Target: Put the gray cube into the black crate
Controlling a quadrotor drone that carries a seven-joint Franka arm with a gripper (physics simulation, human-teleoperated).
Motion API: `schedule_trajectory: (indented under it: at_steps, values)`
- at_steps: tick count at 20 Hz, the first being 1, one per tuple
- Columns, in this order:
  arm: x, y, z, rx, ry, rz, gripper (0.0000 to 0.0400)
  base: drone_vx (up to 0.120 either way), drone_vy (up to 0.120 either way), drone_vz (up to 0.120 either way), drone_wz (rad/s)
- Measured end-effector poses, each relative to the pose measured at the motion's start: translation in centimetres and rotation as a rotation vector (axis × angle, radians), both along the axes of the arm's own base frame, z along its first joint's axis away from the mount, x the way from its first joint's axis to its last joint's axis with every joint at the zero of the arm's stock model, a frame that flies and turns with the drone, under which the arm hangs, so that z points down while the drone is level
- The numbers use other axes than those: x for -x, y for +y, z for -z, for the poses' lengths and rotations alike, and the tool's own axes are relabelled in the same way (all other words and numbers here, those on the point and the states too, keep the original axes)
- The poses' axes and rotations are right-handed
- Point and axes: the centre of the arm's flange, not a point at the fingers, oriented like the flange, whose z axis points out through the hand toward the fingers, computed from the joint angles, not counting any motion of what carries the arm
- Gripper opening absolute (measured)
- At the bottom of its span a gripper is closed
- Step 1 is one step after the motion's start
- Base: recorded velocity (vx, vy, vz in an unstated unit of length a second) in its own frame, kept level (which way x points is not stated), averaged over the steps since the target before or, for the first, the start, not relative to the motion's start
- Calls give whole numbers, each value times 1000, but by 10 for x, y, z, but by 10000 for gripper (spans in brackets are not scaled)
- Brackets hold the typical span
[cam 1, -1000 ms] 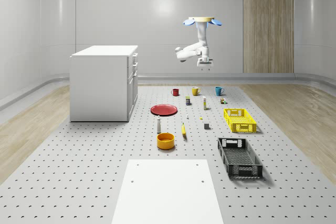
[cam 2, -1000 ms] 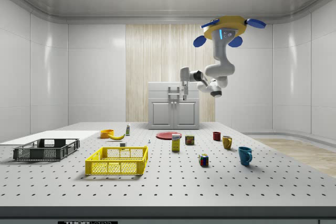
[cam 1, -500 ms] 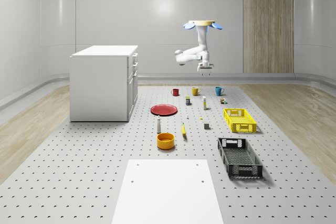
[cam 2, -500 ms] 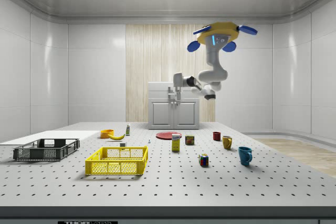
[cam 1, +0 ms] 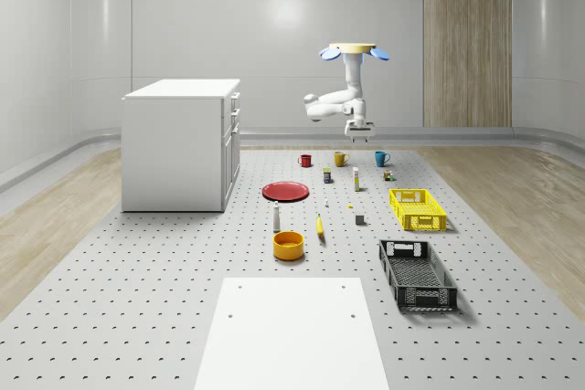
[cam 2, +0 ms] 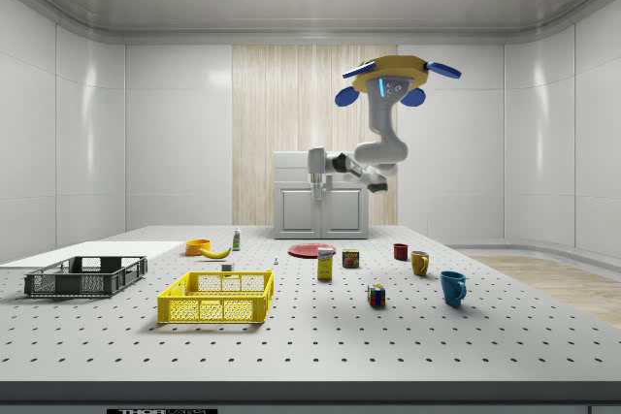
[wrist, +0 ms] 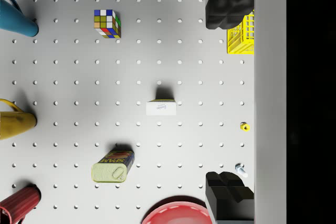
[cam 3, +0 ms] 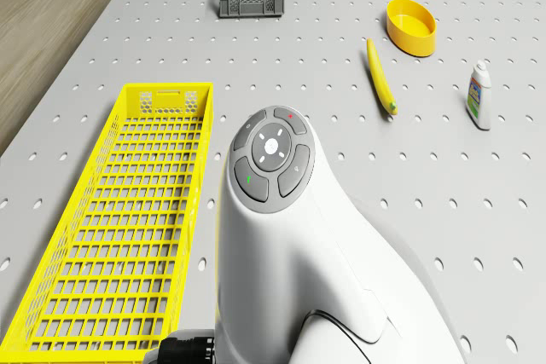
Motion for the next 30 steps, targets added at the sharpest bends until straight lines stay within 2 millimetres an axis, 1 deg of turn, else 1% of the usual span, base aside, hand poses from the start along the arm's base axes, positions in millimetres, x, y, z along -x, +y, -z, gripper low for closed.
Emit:
schedule_trajectory:
  at_steps: [30]
  values:
    - [0, 0, 0, 0, 0, 0, 400, 120, 0, -120, 0]
